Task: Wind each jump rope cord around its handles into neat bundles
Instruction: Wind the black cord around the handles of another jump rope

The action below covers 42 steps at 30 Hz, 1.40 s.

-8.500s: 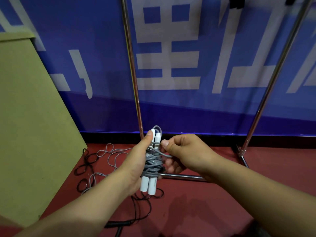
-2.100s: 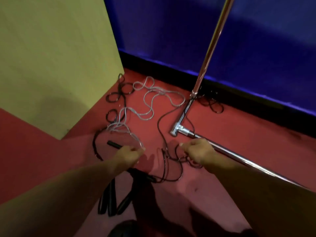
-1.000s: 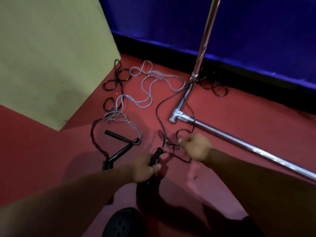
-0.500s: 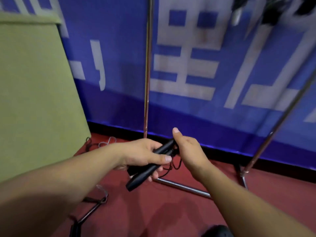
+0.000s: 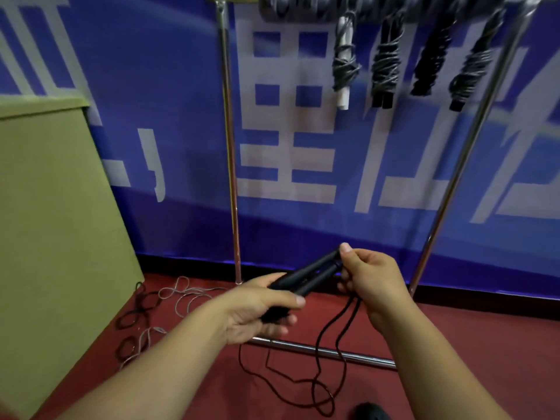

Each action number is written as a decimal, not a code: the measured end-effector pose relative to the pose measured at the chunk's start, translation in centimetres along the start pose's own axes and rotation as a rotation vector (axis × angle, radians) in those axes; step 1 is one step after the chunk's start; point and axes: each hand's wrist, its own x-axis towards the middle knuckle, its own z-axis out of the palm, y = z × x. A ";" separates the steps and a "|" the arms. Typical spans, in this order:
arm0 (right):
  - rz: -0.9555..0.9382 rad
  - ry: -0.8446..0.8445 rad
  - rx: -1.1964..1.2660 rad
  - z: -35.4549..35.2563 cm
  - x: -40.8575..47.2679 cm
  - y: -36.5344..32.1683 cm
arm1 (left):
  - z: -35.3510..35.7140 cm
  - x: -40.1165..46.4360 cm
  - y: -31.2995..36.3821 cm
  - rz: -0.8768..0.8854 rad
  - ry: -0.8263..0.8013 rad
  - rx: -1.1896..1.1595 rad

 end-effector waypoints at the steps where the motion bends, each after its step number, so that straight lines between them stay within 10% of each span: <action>1: 0.011 0.026 0.026 0.0 0.1 0.0 | -0.2 0.6 0.0 0.026 0.054 -0.163; 11: 0.101 -0.189 -0.022 2.1 -3.1 1.0 | -0.8 3.0 0.6 0.140 0.311 -0.853; 29: 0.345 -0.528 0.117 6.4 -3.4 1.3 | -1.1 2.4 1.5 0.396 0.535 -0.549; 36: 0.158 -0.672 -0.527 0.6 -2.4 2.7 | -3.2 0.8 1.4 0.401 0.722 -0.133; 42: -0.003 -0.535 -0.918 -4.2 -3.2 2.1 | -3.1 -1.3 0.1 0.314 0.516 0.443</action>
